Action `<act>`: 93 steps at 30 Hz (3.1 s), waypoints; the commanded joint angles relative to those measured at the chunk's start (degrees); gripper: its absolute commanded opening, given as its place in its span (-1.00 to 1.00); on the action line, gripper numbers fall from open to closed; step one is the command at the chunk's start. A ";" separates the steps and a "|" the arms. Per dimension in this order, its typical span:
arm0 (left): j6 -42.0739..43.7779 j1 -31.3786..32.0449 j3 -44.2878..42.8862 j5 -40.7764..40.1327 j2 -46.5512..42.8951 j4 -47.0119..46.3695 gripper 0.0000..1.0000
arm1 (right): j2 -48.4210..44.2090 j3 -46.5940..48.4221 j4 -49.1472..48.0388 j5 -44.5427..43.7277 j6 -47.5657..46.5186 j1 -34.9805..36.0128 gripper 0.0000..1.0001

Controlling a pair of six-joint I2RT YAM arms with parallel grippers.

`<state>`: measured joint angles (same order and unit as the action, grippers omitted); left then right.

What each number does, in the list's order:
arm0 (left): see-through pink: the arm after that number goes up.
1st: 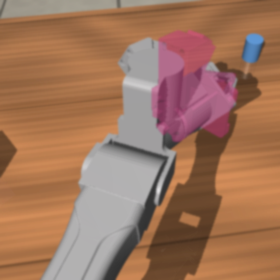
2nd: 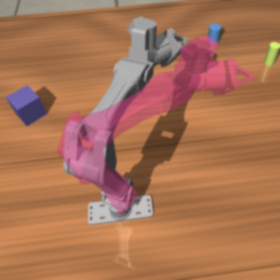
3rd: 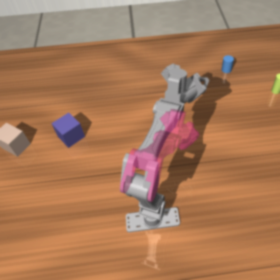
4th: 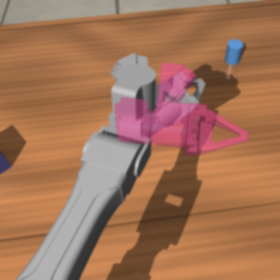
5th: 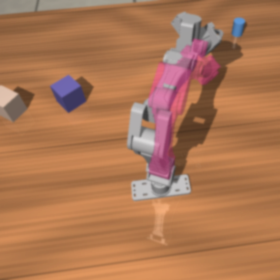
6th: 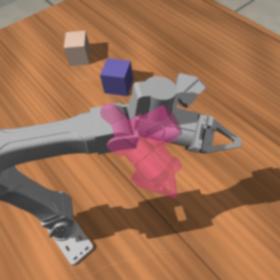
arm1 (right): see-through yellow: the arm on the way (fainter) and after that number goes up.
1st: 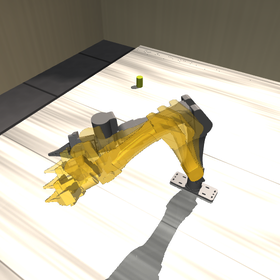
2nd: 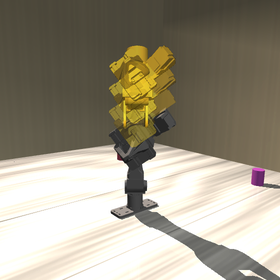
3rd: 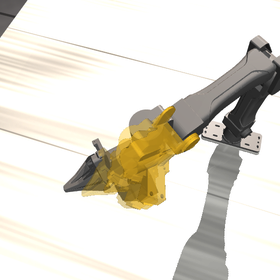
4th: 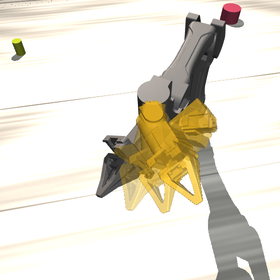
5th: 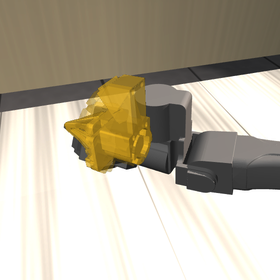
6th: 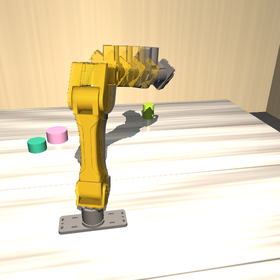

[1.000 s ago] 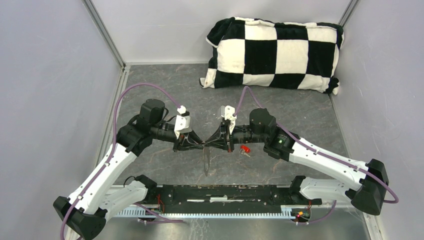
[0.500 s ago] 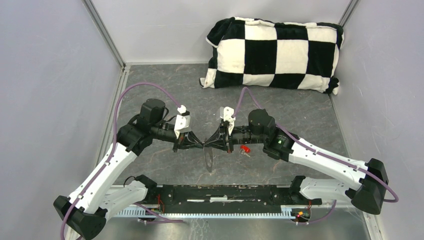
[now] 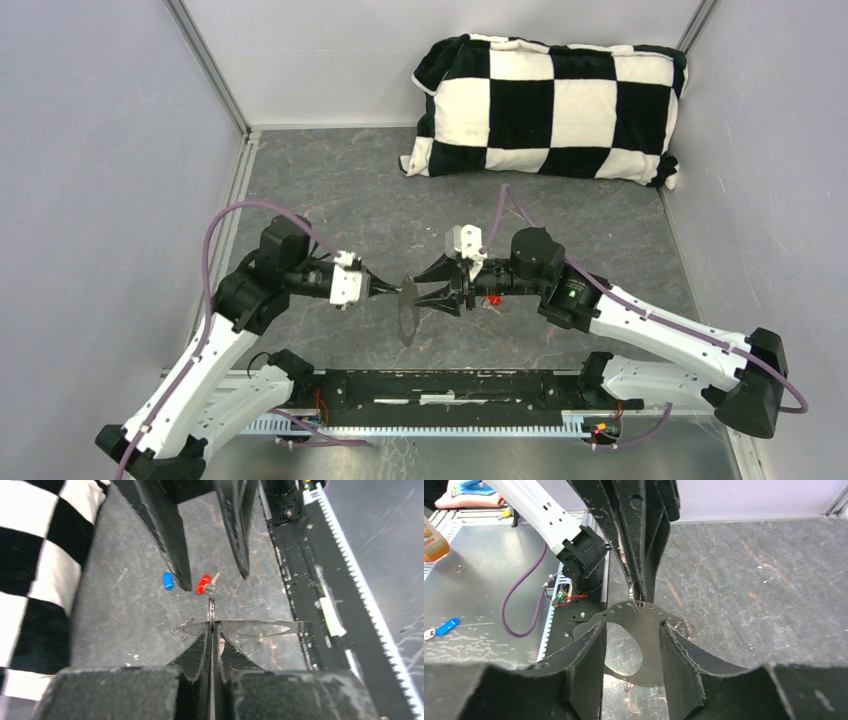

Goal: Put the keys on the keyring

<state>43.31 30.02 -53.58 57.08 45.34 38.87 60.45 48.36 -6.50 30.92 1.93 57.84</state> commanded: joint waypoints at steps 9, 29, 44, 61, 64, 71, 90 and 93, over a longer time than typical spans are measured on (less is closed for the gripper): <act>39.45 0.07 8.81 -1.17 -11.28 1.14 -0.96 | -5.94 -4.35 -5.11 -0.94 -8.92 0.33 0.06; -6.11 0.06 4.19 8.53 -6.96 -15.89 -0.96 | -7.19 -7.80 -14.32 -0.21 -6.72 1.55 0.04; -28.83 0.04 6.48 9.95 -5.21 -31.17 -0.96 | -5.38 -7.62 -22.08 -3.03 -4.85 3.05 -0.11; -27.18 0.04 6.39 10.76 -5.03 -29.33 -0.96 | -2.57 -5.97 -24.55 -1.17 -2.02 3.23 -0.62; -26.44 0.04 6.50 10.87 -5.04 -28.65 -0.96 | -2.43 -5.10 -22.94 -1.51 -2.24 3.24 -0.86; -17.89 0.09 6.97 9.96 -3.96 -19.99 -0.96 | -1.67 -2.74 -17.46 0.35 -2.02 3.38 -0.99; 3.19 0.04 -1.76 -4.50 -0.65 3.13 -0.03 | 5.10 14.01 18.88 -8.60 -7.03 3.59 -0.99; 5.13 0.04 -2.75 -5.68 -0.69 5.16 -0.04 | 6.11 16.13 22.95 -10.42 -8.35 3.84 -0.99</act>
<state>41.17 29.98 -53.10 54.98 45.10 38.87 65.60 60.01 8.40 23.92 -3.38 61.14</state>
